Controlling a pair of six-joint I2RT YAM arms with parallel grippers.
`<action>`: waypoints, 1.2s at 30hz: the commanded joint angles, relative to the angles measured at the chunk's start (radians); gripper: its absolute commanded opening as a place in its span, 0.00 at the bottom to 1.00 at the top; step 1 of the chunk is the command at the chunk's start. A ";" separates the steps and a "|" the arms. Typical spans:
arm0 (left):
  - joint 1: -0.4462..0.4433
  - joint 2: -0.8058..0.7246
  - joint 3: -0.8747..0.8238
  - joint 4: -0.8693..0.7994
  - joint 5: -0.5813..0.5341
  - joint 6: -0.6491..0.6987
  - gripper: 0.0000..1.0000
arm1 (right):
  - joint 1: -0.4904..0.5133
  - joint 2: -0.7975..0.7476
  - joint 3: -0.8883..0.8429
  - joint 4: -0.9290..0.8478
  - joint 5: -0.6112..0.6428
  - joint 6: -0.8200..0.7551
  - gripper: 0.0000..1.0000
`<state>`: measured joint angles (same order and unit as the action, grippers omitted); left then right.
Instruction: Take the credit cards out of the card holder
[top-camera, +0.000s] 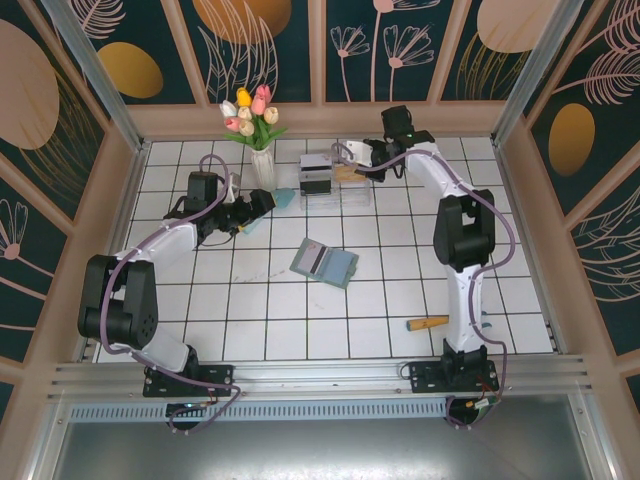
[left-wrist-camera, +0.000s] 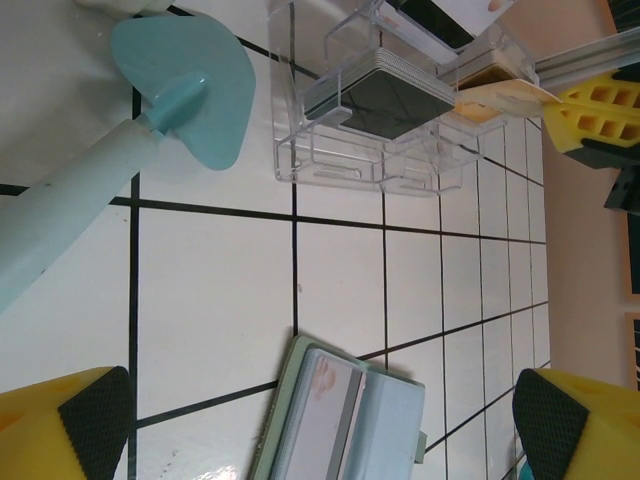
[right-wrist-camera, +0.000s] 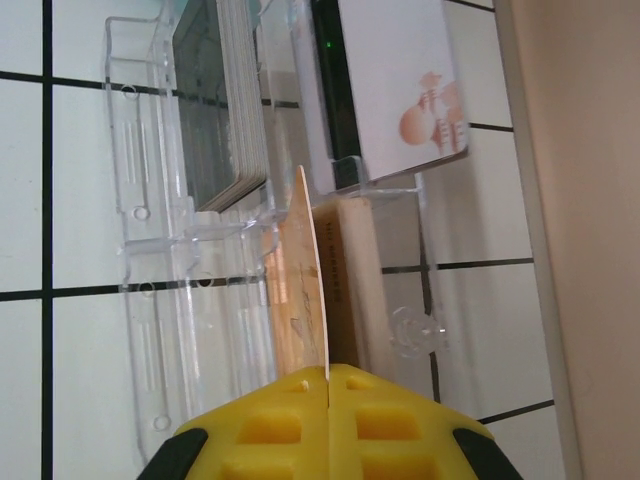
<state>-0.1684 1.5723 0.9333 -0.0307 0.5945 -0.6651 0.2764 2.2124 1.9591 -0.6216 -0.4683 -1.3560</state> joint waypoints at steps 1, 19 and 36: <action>0.006 0.015 0.014 -0.008 0.023 0.019 0.99 | 0.000 0.023 0.050 -0.037 0.000 -0.043 0.00; 0.006 0.025 0.001 0.012 0.042 0.015 0.98 | 0.006 0.018 0.031 0.031 0.074 -0.063 0.06; 0.006 0.029 -0.006 0.021 0.065 0.014 0.99 | -0.011 0.022 0.041 0.015 -0.071 -0.054 0.02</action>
<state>-0.1684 1.5871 0.9333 -0.0292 0.6323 -0.6651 0.2771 2.2154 1.9629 -0.6250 -0.4637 -1.3899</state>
